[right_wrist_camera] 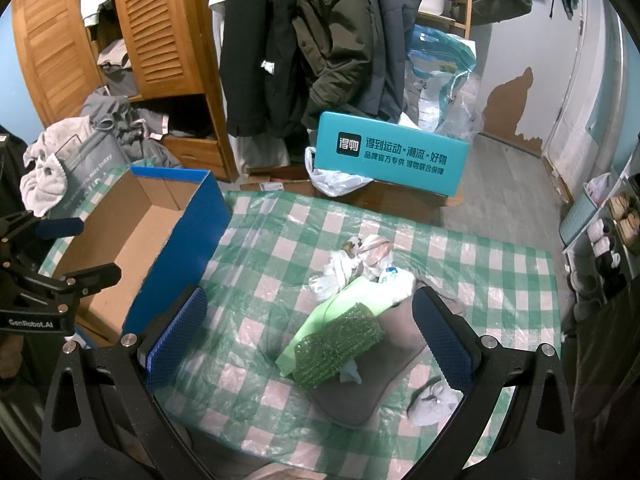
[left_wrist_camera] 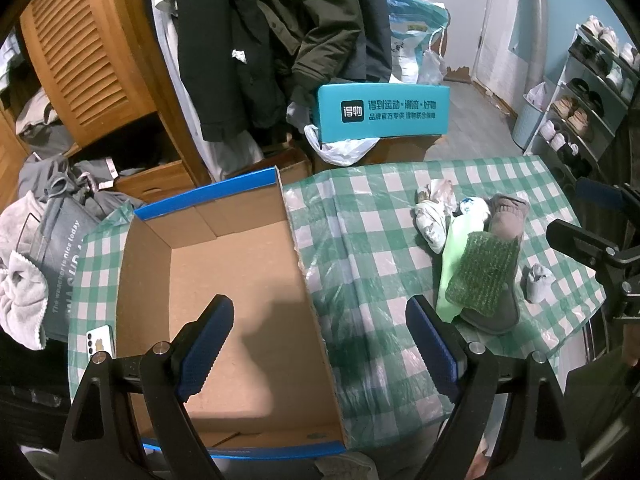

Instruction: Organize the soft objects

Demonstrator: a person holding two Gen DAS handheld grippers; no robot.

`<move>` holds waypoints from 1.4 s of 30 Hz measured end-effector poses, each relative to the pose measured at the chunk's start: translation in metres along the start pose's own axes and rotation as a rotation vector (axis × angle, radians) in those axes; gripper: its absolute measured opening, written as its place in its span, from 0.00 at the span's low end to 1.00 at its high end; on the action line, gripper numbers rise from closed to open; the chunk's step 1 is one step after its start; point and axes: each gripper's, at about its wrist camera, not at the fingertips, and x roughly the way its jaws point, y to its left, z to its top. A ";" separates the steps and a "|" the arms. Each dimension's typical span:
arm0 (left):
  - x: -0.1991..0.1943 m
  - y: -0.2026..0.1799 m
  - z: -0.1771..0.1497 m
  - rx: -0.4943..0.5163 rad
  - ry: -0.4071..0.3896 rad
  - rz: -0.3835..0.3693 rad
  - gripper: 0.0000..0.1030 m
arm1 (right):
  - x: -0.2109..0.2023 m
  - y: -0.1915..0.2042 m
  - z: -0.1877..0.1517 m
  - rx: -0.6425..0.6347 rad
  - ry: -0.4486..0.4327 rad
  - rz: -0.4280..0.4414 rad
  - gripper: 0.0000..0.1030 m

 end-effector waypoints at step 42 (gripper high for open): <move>0.012 -0.018 -0.009 0.019 0.036 -0.027 0.86 | 0.001 -0.017 -0.010 0.027 0.015 -0.019 0.98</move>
